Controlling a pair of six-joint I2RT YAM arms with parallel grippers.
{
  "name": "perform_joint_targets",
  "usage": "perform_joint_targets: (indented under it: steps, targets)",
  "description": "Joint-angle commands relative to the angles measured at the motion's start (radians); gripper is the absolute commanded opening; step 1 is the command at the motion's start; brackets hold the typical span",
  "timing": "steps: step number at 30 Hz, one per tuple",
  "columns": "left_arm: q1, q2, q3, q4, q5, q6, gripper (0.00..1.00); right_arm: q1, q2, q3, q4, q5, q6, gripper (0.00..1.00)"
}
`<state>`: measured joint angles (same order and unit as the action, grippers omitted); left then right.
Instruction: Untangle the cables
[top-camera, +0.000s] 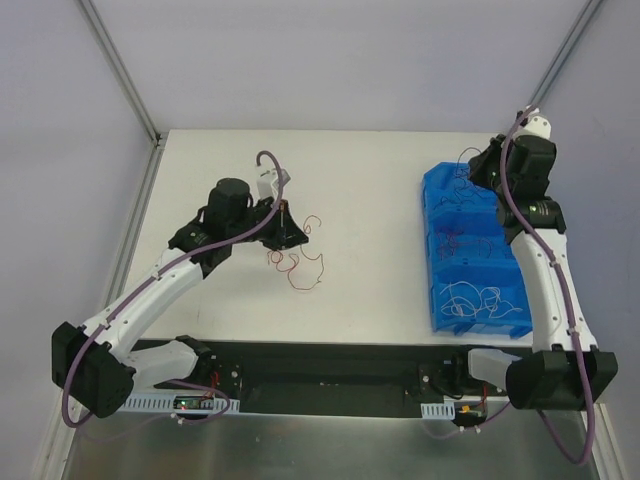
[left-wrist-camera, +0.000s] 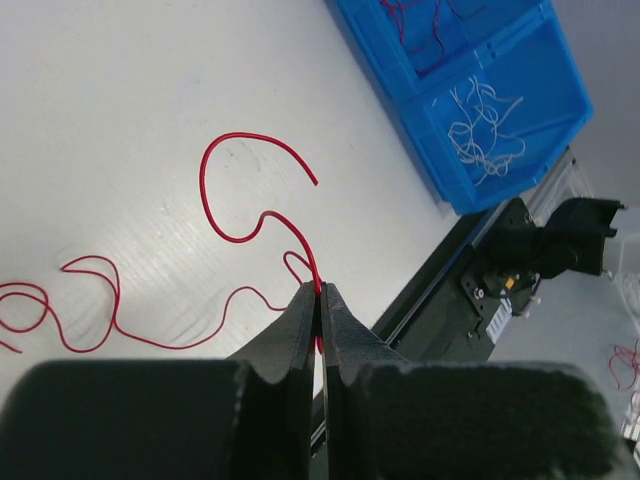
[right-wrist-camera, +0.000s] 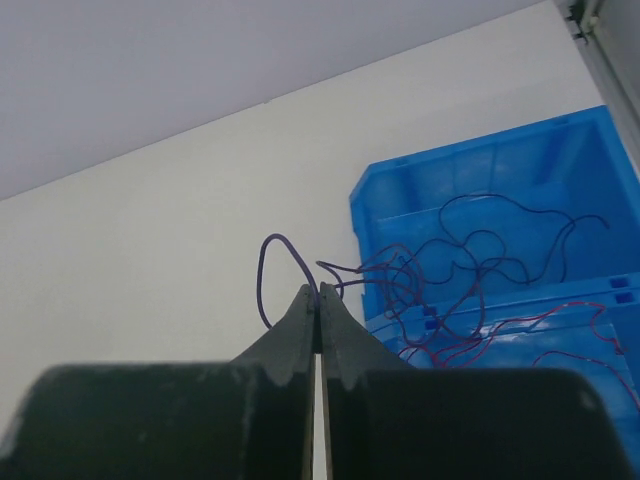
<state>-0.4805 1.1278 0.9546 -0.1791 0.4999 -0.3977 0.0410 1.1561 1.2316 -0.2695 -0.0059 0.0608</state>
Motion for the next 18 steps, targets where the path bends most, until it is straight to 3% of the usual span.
perform_joint_targets:
  steps: [1,7,18]
  targets:
    - [-0.062,-0.014,0.021,-0.02,-0.023,0.083,0.0,-0.082,0.098,0.097,0.013,0.035,-0.013,0.0]
    - [-0.104,-0.016,0.05,-0.075,-0.067,0.144,0.0,-0.167,0.235,0.135,0.035,0.063,-0.021,0.0]
    - [-0.109,0.017,0.096,-0.1,-0.063,0.145,0.0,-0.237,0.461,0.262,0.006,-0.092,0.022,0.0]
